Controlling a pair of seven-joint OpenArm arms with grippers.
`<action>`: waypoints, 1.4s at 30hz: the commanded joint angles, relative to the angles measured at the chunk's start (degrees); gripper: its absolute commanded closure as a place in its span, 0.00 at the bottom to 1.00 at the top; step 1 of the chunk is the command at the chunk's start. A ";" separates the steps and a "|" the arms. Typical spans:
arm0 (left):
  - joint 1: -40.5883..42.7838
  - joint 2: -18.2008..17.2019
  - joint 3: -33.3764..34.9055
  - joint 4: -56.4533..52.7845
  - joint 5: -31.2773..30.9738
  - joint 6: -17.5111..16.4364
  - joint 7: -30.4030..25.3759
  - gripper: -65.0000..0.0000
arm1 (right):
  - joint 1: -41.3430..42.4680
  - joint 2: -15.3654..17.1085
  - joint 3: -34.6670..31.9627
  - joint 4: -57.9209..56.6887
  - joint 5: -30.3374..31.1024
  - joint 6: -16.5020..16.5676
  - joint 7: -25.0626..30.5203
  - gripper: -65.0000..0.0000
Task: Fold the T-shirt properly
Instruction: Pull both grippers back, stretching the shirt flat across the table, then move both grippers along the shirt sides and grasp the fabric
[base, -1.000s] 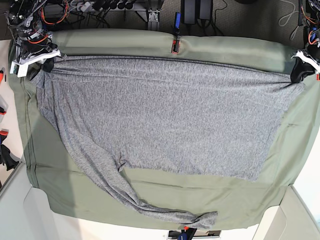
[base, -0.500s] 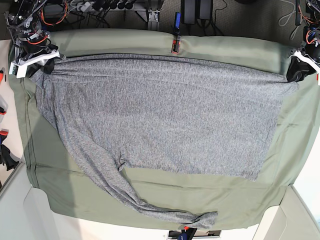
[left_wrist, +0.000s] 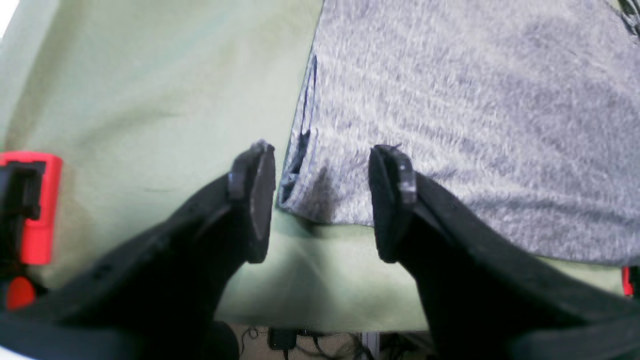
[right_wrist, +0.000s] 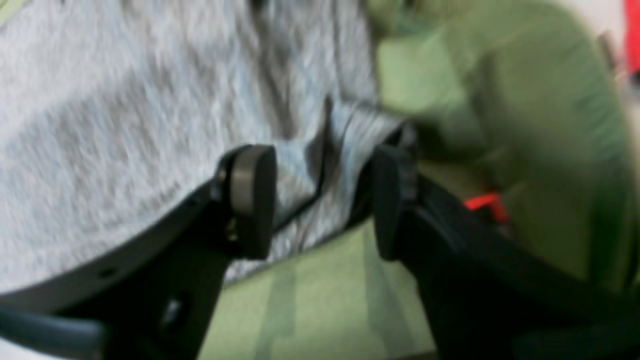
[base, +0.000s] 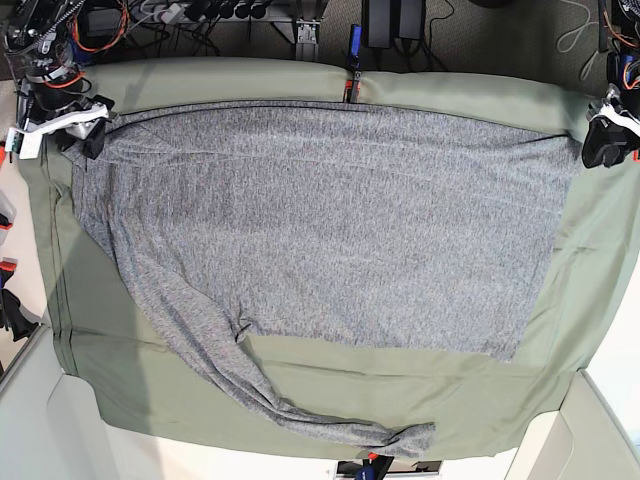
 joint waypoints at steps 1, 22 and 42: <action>-0.39 -1.70 -0.50 1.03 -1.86 -1.37 -1.03 0.49 | 0.85 0.63 0.59 1.86 0.59 0.46 1.33 0.53; -11.39 -7.34 15.61 2.49 7.74 0.50 -7.56 0.45 | 23.58 4.39 -0.87 -11.63 -4.57 0.44 4.22 0.53; -44.48 -10.82 36.41 -33.00 17.20 5.44 -17.75 0.37 | 36.92 9.22 -13.86 -41.79 -7.72 3.87 7.80 0.53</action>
